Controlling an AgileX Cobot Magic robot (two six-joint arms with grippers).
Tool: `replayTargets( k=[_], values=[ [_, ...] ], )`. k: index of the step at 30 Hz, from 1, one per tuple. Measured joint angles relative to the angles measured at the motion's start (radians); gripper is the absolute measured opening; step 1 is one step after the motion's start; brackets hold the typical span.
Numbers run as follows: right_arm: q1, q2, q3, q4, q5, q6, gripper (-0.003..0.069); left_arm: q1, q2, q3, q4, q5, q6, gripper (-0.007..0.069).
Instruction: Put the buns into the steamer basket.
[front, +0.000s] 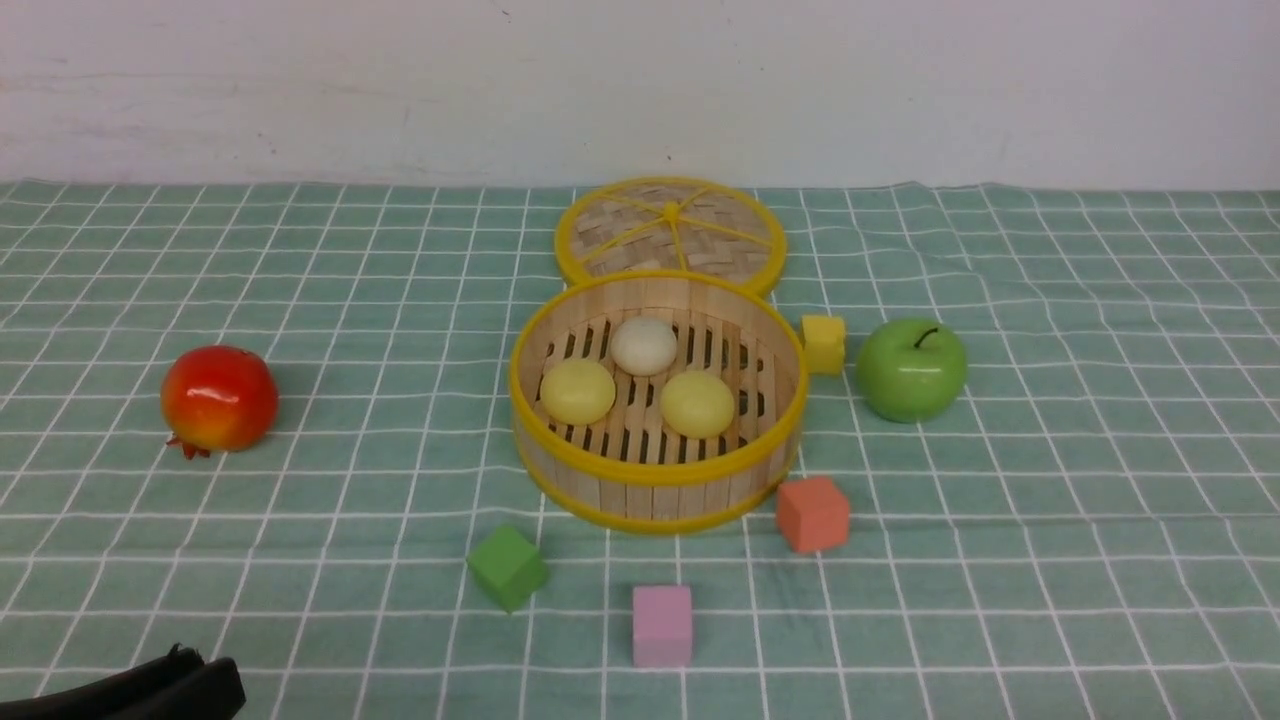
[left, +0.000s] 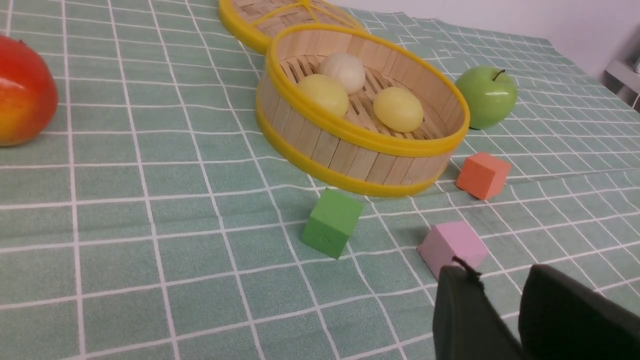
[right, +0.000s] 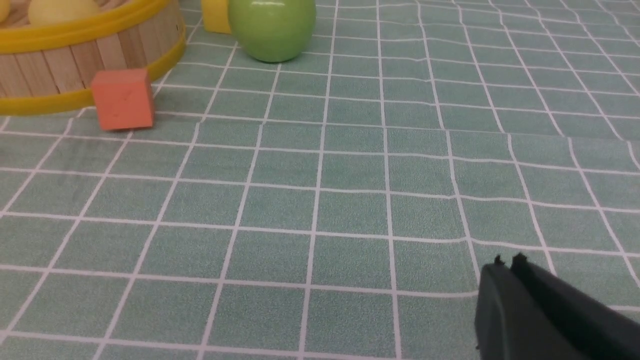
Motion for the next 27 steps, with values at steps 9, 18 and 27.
replayTargets(
  k=[9,18,27],
  values=[
    [0.0,0.0,0.0,0.0,0.0,0.0,0.0016,0.044,-0.024,0.005,0.059,-0.044,0.042,0.0182],
    [0.0,0.0,0.0,0.0,0.0,0.0,0.0027,0.368,-0.282,0.121,0.057,0.052,0.021,0.0035],
    [0.0,0.0,0.0,0.0,0.0,0.0,0.0042,0.42,-0.36,0.193,0.064,0.269,0.018,-0.0014]
  ],
)
